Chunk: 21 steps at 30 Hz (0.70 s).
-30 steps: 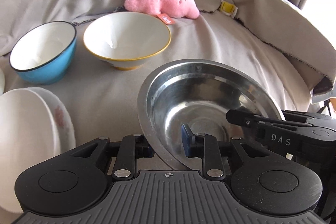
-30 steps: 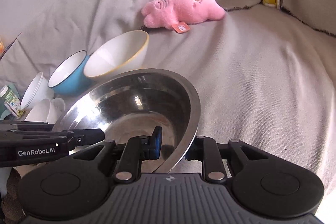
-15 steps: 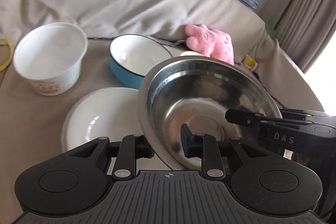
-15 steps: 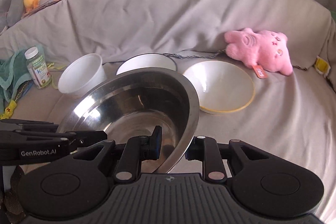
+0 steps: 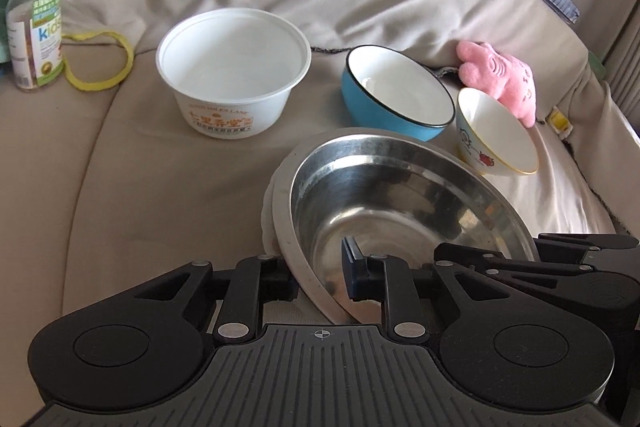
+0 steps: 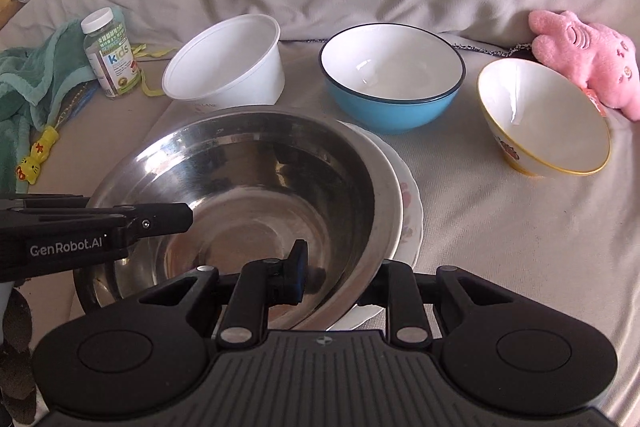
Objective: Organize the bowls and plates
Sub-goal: 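Carry the steel bowl with the right tool onto the white bowl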
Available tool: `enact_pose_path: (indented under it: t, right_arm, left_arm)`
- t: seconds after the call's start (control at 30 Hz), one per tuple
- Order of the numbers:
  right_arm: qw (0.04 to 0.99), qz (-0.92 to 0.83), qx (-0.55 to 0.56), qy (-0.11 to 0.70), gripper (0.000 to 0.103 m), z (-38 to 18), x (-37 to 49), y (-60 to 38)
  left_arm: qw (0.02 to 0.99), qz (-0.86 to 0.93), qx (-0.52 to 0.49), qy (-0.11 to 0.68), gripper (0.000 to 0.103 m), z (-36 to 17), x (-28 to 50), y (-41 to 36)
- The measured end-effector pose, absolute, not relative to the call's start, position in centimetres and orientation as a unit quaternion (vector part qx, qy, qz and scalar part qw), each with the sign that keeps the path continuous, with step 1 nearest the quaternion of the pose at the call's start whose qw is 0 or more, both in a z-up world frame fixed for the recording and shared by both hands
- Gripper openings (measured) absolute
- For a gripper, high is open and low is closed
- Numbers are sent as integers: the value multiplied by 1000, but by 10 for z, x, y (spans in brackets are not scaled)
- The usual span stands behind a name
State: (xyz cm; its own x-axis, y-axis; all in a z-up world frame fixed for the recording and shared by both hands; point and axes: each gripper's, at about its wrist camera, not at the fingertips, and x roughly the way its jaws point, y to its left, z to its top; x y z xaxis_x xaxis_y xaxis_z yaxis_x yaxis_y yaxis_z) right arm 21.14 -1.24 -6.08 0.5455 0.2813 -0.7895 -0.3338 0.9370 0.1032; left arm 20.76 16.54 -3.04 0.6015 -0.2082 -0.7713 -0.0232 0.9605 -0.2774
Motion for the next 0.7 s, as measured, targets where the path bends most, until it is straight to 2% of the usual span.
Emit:
enact_pose_path:
  t: [0.43, 0.7]
  right_arm:
    - [882, 153, 0, 446, 22, -57, 217, -27]
    - [887, 126, -27, 443, 23, -56, 211, -12]
  left_arm:
    - [885, -42, -135, 444, 23, -40, 223, 160]
    - [888, -41, -140, 437, 23, -39, 222, 161]
